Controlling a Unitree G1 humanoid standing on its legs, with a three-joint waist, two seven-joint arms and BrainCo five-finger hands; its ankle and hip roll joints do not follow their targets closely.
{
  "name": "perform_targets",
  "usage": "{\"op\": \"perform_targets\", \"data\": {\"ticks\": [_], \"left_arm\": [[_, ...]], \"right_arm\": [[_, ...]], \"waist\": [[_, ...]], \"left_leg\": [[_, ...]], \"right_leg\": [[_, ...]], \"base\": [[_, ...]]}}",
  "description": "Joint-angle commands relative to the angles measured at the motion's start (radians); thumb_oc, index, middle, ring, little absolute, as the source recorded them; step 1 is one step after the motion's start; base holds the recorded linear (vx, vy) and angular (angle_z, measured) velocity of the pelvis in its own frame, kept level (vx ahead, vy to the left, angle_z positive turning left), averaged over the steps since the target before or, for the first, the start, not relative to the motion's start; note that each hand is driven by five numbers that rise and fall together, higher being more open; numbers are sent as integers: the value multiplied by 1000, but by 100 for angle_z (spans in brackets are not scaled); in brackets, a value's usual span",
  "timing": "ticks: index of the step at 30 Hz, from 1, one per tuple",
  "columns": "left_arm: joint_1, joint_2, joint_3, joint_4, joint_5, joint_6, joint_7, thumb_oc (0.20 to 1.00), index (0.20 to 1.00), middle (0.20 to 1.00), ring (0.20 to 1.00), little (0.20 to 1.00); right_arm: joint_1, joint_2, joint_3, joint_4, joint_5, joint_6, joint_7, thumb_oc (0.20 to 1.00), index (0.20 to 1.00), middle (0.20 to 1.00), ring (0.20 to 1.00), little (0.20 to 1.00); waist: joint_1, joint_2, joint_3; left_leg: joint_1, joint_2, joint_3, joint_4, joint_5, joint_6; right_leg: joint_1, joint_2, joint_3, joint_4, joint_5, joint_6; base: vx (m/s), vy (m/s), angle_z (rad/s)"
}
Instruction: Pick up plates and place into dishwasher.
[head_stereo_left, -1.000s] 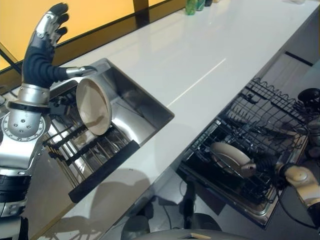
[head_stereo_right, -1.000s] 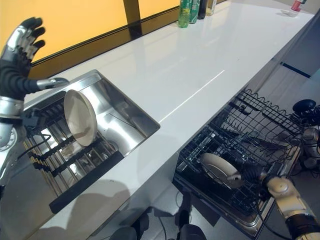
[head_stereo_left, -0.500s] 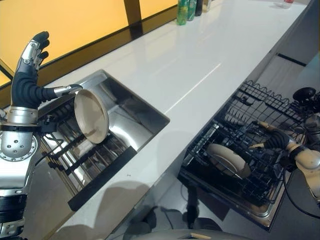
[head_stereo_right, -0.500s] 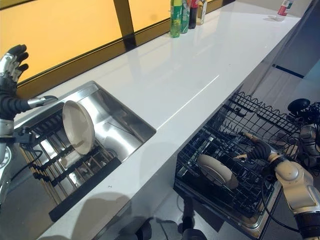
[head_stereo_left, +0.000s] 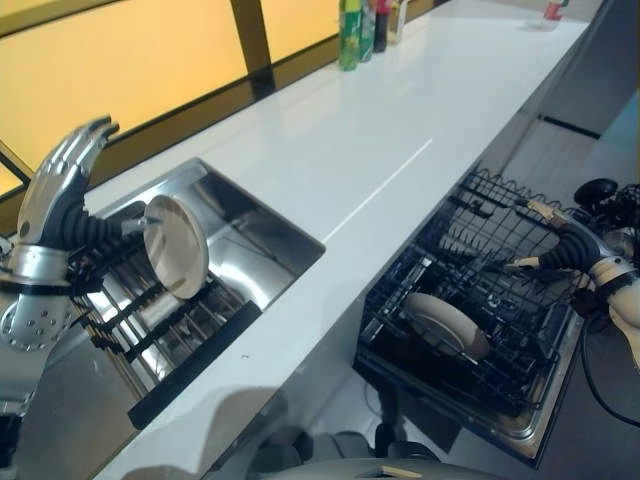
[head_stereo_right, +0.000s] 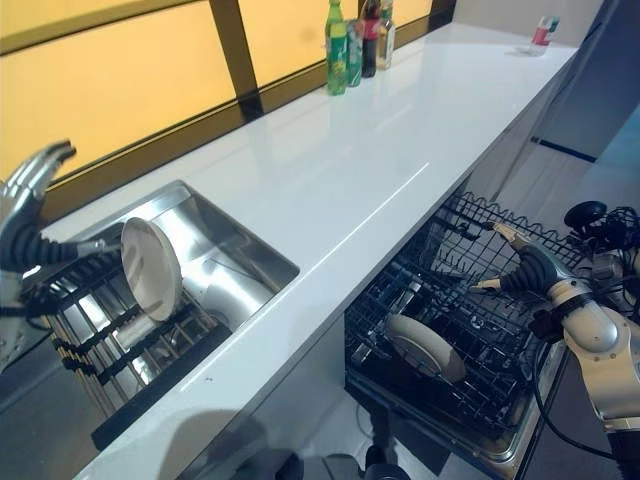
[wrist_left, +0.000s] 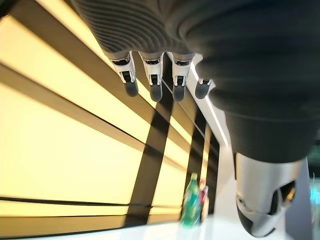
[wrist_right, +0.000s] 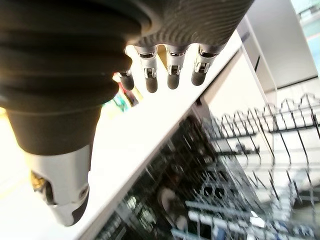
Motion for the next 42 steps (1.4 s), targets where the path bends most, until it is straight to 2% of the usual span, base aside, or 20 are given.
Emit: {"op": "perform_targets", "data": {"ticks": [1, 2, 3, 5, 8, 15, 21, 25, 29, 31, 36, 42], "left_arm": [[8, 97, 46, 11, 97, -7, 101, 1000, 1000, 1000, 1000, 1000], [4, 114, 31, 19, 203, 11, 143, 1000, 1000, 1000, 1000, 1000], [-1, 144, 7, 33, 243, 31, 167, 1000, 1000, 1000, 1000, 1000], [-14, 179, -21, 53, 283, 51, 190, 1000, 1000, 1000, 1000, 1000], [-14, 214, -51, 60, 341, 70, 215, 1000, 1000, 1000, 1000, 1000], [-48, 226, -111, 75, 371, 93, 272, 1000, 1000, 1000, 1000, 1000], [-67, 241, -161, 83, 426, 101, 266, 1000, 1000, 1000, 1000, 1000], [-69, 277, -185, 93, 467, 102, 198, 1000, 1000, 1000, 1000, 1000], [-55, 320, -208, 87, 448, 101, 85, 1000, 1000, 1000, 1000, 1000], [-36, 348, -198, 73, 425, 110, 29, 1000, 1000, 1000, 1000, 1000], [13, 354, -154, 47, 410, 110, -65, 1000, 1000, 1000, 1000, 1000], [35, 361, -123, 45, 440, 136, -102, 1000, 1000, 1000, 1000, 1000]], "right_arm": [[-26, -82, -22, -41, 67, -64, -52, 1000, 1000, 1000, 1000, 1000], [-26, -94, -29, -29, 82, -77, -52, 1000, 1000, 1000, 1000, 1000], [-25, -97, -33, -23, 87, -89, -50, 1000, 1000, 1000, 1000, 1000], [-12, -115, -40, -14, 111, -116, -51, 1000, 1000, 1000, 1000, 1000], [3, -134, -48, -17, 128, -116, -48, 1000, 1000, 1000, 1000, 1000], [-1, -139, -17, -3, 146, -124, -46, 1000, 1000, 1000, 1000, 1000], [-2, -159, -6, 5, 158, -115, -42, 1000, 1000, 1000, 1000, 1000], [1, -170, -7, 16, 161, -123, -41, 1000, 1000, 1000, 1000, 1000], [0, -184, 2, 16, 173, -122, -53, 1000, 1000, 1000, 1000, 1000], [14, -196, -2, 16, 189, -127, -60, 1000, 1000, 1000, 1000, 1000], [39, -196, -18, 24, 192, -136, -59, 1000, 1000, 1000, 1000, 1000], [37, -202, -15, 29, 197, -139, -54, 1000, 1000, 1000, 1000, 1000]], "waist": [[-3, -25, -40], [-13, -16, -39], [-23, -9, -38], [-39, 1, -35], [-52, 13, -37], [-63, 21, -37], [-66, 17, -29], [-65, 17, -19], [-59, 16, -7], [-53, 13, -5], [-39, 10, -3], [-27, 7, 5]], "left_leg": [[-99, 1, -26, 11, 54, -12], [-93, 10, -17, -8, 60, -18], [-84, 12, -12, -22, 63, -23], [-64, 11, -2, -53, 68, -27], [-46, -5, 7, -71, 61, -26], [-29, -27, 25, -83, 38, -8], [-33, -34, 35, -71, 24, 3], [-42, -35, 38, -64, 21, 6], [-50, -36, 36, -63, 23, 9], [-52, -39, 31, -62, 22, 12], [-61, -42, 20, -46, 19, 12], [-74, -45, 10, -30, 16, 11]], "right_leg": [[45, 62, 3, 43, -92, 2], [36, 58, -1, 51, -97, 4], [27, 52, -8, 56, -96, 8], [9, 37, -20, 61, -94, 20], [-1, 14, -26, 56, -84, 37], [-19, -19, -20, 46, -61, 70], [-33, -34, -13, 44, -45, 89], [-44, -37, -10, 46, -37, 95], [-51, -40, -12, 44, -31, 100], [-50, -45, -20, 39, -28, 103], [-45, -50, -36, 35, -26, 103], [-46, -55, -45, 36, -25, 103]], "base": [[12, 213, -46], [-2, 228, -51], [-2, 228, -46], [23, 244, -8], [57, 218, -3], [60, 127, 2], [61, 49, -1], [20, 18, -1], [13, 16, -5], [28, -2, -3], [36, 6, 4], [22, 15, 5]]}}
